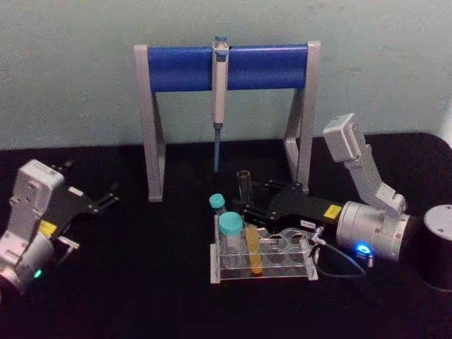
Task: Pick up the test tube from the test tube rack, shake it, then place it back into the test tube rack.
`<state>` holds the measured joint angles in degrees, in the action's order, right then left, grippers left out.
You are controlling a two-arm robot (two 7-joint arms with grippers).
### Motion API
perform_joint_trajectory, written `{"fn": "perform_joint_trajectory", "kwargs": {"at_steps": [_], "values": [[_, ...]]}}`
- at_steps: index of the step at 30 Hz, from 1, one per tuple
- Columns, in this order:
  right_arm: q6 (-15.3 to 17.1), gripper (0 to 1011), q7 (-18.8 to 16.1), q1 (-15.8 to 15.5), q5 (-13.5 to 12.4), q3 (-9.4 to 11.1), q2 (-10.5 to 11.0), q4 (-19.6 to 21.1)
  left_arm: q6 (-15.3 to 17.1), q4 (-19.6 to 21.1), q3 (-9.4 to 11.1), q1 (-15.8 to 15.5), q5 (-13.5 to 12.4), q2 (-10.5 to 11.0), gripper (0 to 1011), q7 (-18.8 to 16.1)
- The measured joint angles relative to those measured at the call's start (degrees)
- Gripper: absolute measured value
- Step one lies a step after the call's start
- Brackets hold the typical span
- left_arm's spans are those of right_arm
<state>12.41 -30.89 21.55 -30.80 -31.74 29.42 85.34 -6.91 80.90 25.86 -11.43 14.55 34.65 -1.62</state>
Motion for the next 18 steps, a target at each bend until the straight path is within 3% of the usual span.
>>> {"fn": "perform_joint_trajectory", "kwargs": {"at_steps": [2, 10, 18], "values": [[0.0, 559, 0.0, 0.0, -0.01, 0.0, 0.0, 0.0, 0.0, 0.0, 0.0, 0.0, 0.0, 0.0, 1001, 0.0], [0.0, 252, -0.01, -0.01, -0.03, 0.0, 0.0, 0.0, 0.0, 0.0, 0.0, 0.0, 0.0, 0.0, 1001, 0.0], [0.01, 232, -0.02, -0.01, -0.07, 0.0, 0.0, 0.0, 0.0, 0.0, 0.0, 0.0, 0.0, 0.0, 1001, 0.0]]}}
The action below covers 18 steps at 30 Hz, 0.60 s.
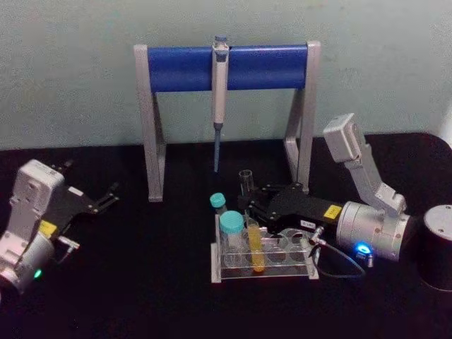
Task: Pick up the test tube from the test tube rack, shake it, then place it back into the test tube rack.
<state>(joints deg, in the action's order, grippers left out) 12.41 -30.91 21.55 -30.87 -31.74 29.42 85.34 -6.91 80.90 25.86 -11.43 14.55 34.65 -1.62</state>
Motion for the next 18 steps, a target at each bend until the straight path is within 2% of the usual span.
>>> {"fn": "perform_joint_trajectory", "kwargs": {"at_steps": [8, 18], "values": [[-0.29, 232, 0.02, -0.12, 0.0, 0.0, 0.03, 0.03, 0.0, 0.0, 0.0, 0.0, 0.0, 0.0, 1001, 0.0], [-5.3, 232, -0.04, -1.68, 1.02, 0.93, 0.01, 0.63, 0.0, 0.0, 0.0, 0.0, 0.0, 0.0, 1001, 0.0]]}}
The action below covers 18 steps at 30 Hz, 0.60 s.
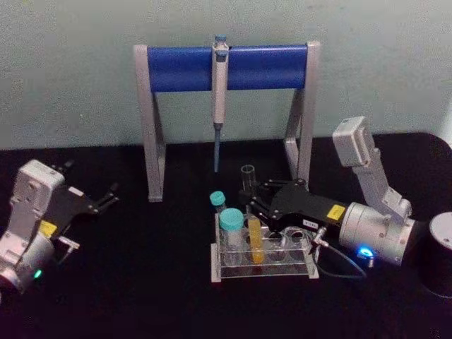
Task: Pick up the test tube from the test tube rack, shake it, then place it back into the test tube rack.
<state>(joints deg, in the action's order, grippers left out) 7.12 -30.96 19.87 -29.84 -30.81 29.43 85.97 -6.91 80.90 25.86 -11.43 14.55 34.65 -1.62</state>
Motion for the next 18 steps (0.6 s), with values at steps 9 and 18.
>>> {"fn": "perform_joint_trajectory", "kwargs": {"at_steps": [9, 18], "values": [[-2.82, 230, -0.02, -2.84, -0.2, 1.28, 0.12, 1.9, 0.0, 0.0, 0.0, 0.0, 0.0, 0.0, 1001, 0.0], [-4.94, 232, 0.9, -5.48, 0.53, 2.5, 0.73, 4.72, 0.0, 0.0, 0.0, 0.0, 0.0, 0.0, 1001, 0.0]]}}
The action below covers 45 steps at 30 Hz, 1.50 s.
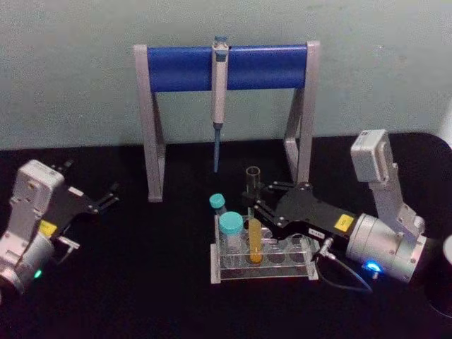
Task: Pick up the test tube from the test tube rack, shake it, then place it back into the test tube rack.
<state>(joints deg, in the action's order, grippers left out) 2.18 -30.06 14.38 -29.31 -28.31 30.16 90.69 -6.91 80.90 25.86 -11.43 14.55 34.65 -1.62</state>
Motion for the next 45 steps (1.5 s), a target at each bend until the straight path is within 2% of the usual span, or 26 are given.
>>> {"fn": "perform_joint_trajectory", "kwargs": {"at_steps": [7, 13, 17, 24, 33, 39, 45], "values": [[-0.7, 232, 0.77, -0.97, 0.62, 1.48, 0.29, 2.38, 0.0, 0.0, 0.0, 0.0, 0.0, 0.0, 1001, 0.0], [-1.66, 232, 1.03, -1.67, -0.7, 3.59, 0.1, 4.88, 0.0, 0.0, 0.0, 0.0, 0.0, 0.0, 1001, 0.0], [-2.26, 232, 1.08, -1.32, -1.0, 4.28, -0.22, 5.17, 0.0, 0.0, 0.0, 0.0, 0.0, 0.0, 1001, 0.0], [-3.03, 232, 1.47, 1.58, -0.72, 5.08, -1.64, 2.94, 0.0, 0.0, 0.0, 0.0, 0.0, 0.0, 1001, 0.0], [-3.06, 230, 1.61, 4.37, -0.29, 5.12, -3.64, -1.0, 0.0, 0.0, 0.0, 0.0, 0.0, 0.0, 1001, 0.0], [-3.03, 230, 1.69, 4.85, -0.07, 5.09, -4.01, -1.73, 0.0, 0.0, 0.0, 0.0, 0.0, 0.0, 1001, 0.0], [-2.55, 232, 2.92, 3.99, 0.45, 6.06, -3.28, -0.79, 0.0, 0.0, 0.0, 0.0, 0.0, 0.0, 1001, 0.0]]}}
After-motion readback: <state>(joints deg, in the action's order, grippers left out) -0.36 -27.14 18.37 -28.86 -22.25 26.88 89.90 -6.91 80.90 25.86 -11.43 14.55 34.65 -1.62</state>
